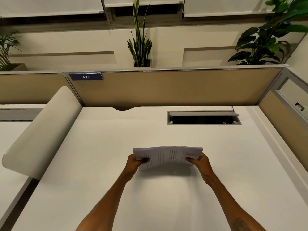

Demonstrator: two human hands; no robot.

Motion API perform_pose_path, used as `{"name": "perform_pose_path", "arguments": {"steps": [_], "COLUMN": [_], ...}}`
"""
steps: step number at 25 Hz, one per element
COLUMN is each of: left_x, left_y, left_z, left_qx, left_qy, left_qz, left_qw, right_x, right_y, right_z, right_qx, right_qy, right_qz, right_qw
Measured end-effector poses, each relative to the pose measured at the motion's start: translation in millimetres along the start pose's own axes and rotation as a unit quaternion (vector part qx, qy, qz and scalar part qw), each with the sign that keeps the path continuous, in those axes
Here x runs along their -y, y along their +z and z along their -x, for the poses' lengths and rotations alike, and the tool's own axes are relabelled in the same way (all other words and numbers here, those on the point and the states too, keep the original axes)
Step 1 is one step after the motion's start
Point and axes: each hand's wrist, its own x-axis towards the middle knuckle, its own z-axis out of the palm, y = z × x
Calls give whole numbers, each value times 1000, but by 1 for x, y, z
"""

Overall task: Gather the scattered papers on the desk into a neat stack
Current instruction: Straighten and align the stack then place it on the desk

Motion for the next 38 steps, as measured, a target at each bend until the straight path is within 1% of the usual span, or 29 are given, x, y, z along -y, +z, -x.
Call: {"name": "perform_pose_path", "arguments": {"steps": [5,9,14,20,25,27,30,32,34,36,38], "left_x": [-3,-11,-11,-1,-12,-16,-17,-15,-12,-10,-9], "left_y": [0,-2,-2,1,-2,-5,-7,-1,14,36,59], "left_z": [-3,-9,-9,-9,-12,-14,-12,-12,-11,-12,-9], "left_qx": [-14,-18,-5,-3,-4,-13,-58,-75,-83,-87,-67], "left_qy": [4,17,21,0,15,17,-10,-42,-60,-76,-88], "left_qz": [-1,-11,-16,-13,-16,12,63,138,205,238,245], "left_qw": [1000,1000,1000,1000,1000,1000,996,987,973,964,963], "right_x": [5,12,11,5,5,2,-6,-13,-19,-22,-23], "right_y": [1,-1,-2,-6,-9,-14,-20,-15,-3,17,39], "right_z": [-4,-9,-12,-10,-12,-10,-5,-1,5,10,16], "right_qx": [-10,-9,-3,12,3,-3,-16,-34,-54,-59,-48], "right_qy": [2,-6,-5,-3,13,37,88,122,148,163,166], "right_qz": [23,17,20,40,34,-11,-103,-192,-280,-333,-364], "right_qw": [1000,1000,1000,999,999,999,991,973,947,927,915]}}
